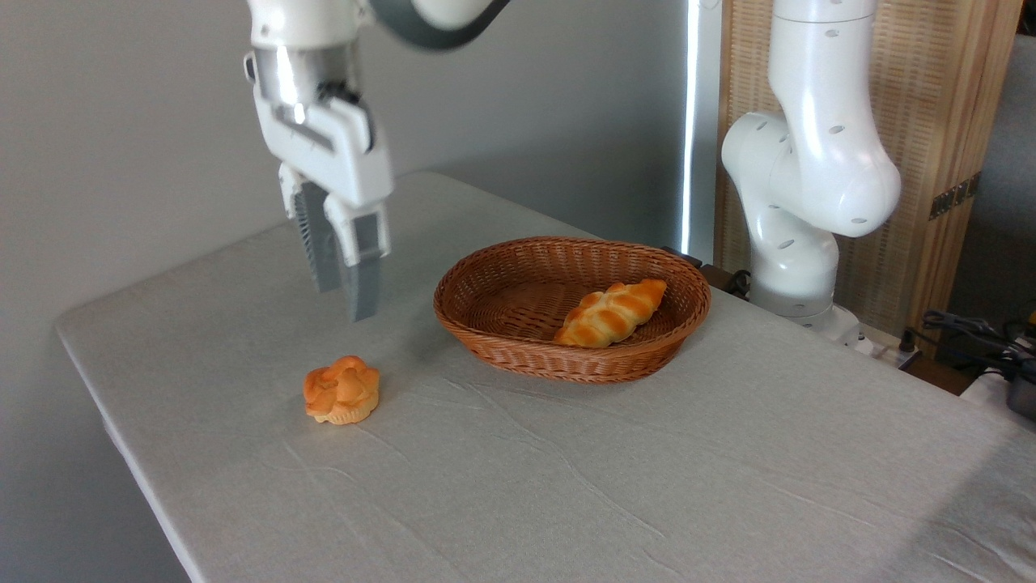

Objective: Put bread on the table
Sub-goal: 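Open the gripper and raise it away from the roll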

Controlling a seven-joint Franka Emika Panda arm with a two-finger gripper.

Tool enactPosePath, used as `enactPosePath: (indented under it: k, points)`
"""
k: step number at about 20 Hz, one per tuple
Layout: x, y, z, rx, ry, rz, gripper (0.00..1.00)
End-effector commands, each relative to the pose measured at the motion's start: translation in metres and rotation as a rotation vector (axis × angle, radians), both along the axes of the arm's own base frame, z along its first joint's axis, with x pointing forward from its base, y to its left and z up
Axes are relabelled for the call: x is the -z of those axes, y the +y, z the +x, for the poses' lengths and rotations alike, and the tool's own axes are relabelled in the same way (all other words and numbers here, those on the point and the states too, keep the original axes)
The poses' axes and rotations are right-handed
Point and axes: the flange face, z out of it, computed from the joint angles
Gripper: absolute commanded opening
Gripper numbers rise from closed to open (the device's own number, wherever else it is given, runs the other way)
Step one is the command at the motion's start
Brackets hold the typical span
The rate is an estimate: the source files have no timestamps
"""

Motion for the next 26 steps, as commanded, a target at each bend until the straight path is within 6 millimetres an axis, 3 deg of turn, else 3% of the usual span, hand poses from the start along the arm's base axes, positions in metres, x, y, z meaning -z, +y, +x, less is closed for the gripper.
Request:
enactPosePath:
  k: [1,7,10,12,17,26]
  points:
    - [-0.045,0.055,-0.001,-0.053,0.063,0.010,1.00]
    - [-0.049,0.064,-0.005,-0.036,0.114,-0.023,1.00]
    - [-0.052,0.079,-0.007,-0.057,0.132,-0.023,1.00]
    - [-0.052,0.071,-0.008,-0.045,0.132,-0.019,1.00]
    - [-0.052,0.081,-0.009,-0.057,0.147,-0.018,1.00]
    - [-0.052,0.077,-0.009,-0.061,0.147,-0.004,1.00]
